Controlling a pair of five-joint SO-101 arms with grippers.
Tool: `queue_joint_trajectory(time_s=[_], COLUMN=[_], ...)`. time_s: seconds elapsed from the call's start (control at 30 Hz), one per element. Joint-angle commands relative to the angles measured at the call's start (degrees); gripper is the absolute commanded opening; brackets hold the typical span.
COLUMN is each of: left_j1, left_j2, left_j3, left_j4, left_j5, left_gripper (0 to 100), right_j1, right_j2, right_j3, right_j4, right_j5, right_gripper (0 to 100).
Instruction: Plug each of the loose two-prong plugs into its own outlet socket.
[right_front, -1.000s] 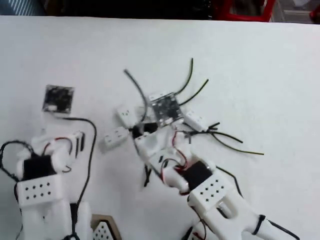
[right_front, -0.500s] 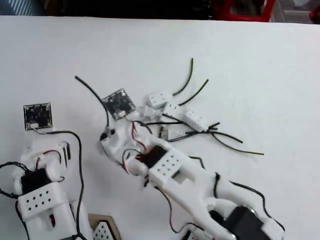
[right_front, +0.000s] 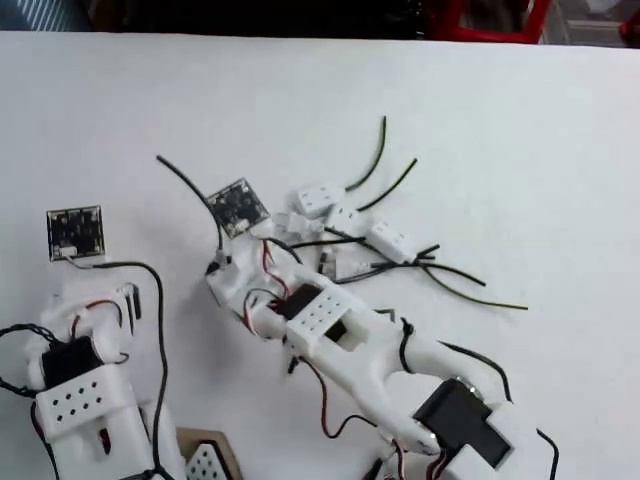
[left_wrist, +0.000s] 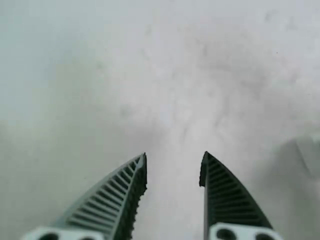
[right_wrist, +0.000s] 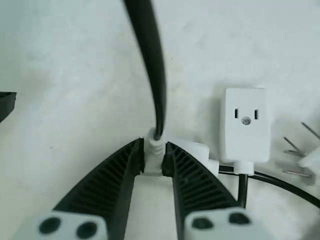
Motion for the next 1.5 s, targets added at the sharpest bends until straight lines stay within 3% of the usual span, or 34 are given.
queue_joint_trajectory(time_s=[0.0, 0.87, 1.47], left_j1=[-0.3, -0.3, -0.3], left_j2=[-1.3, -1.3, -1.3], left_j3=[-0.2, -0.1, 0.0], left_j4=[-1.1, -1.1, -1.1], left_j5=[-0.4, -0.4, -0.4], left_gripper=[18, 18, 18], right_j1=[0.3, -0.3, -3.1], right_j2=[-0.3, 5.8, 7.4], right_j3=[-2.3, -5.0, -4.6], right_j4=[-1.4, -1.4, 9.5], right_j5=[0.4, -1.6, 0.5], right_gripper=[1.7, 1.7, 1.6])
